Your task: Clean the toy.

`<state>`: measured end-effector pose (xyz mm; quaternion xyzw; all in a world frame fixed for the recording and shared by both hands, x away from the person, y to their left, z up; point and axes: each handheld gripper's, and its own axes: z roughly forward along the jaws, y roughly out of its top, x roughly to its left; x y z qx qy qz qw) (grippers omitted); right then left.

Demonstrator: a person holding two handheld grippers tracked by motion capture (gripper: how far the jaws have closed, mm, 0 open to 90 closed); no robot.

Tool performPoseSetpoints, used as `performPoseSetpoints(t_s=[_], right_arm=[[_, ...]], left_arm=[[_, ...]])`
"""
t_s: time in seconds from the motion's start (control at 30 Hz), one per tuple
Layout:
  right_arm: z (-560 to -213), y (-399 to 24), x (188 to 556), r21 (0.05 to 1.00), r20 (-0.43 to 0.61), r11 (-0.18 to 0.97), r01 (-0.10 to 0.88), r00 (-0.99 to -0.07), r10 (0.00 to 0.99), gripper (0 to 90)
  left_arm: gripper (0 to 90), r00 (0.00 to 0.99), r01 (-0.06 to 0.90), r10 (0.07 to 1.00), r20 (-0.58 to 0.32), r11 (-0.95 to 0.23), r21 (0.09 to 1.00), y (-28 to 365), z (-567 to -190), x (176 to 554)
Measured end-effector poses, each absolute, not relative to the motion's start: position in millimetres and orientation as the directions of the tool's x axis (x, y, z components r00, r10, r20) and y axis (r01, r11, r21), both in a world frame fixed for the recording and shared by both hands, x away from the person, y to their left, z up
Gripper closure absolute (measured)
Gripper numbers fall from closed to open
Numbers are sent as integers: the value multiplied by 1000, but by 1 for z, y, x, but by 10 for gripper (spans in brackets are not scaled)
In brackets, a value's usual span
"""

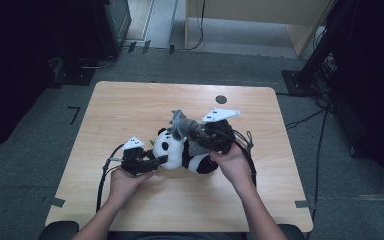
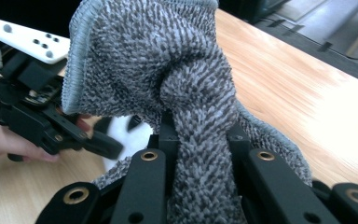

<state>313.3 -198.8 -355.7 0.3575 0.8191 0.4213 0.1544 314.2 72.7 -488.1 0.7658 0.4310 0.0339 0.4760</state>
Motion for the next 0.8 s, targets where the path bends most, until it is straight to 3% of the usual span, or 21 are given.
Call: performPoseSetpoints(t_s=[0.23,0.4,0.53,0.8], right_arm=[[-369,-153,315,788,76,423,447,-753,654,760],[-396,-126,321,724,77,502,473,-778,623,755],[-416,-122,322,706,53,539,460,-793,607,762],[-412,-137,315,672,7,587,452,-796,605,775]], left_arm=[[421,633,604,699,-334,-175,777,70,-486,305],[422,630,597,704,-328,-169,784,69,-485,301],[423,620,626,705,-345,-179,759,70,-490,306],[427,611,648,698,-373,-172,742,73,-489,314]])
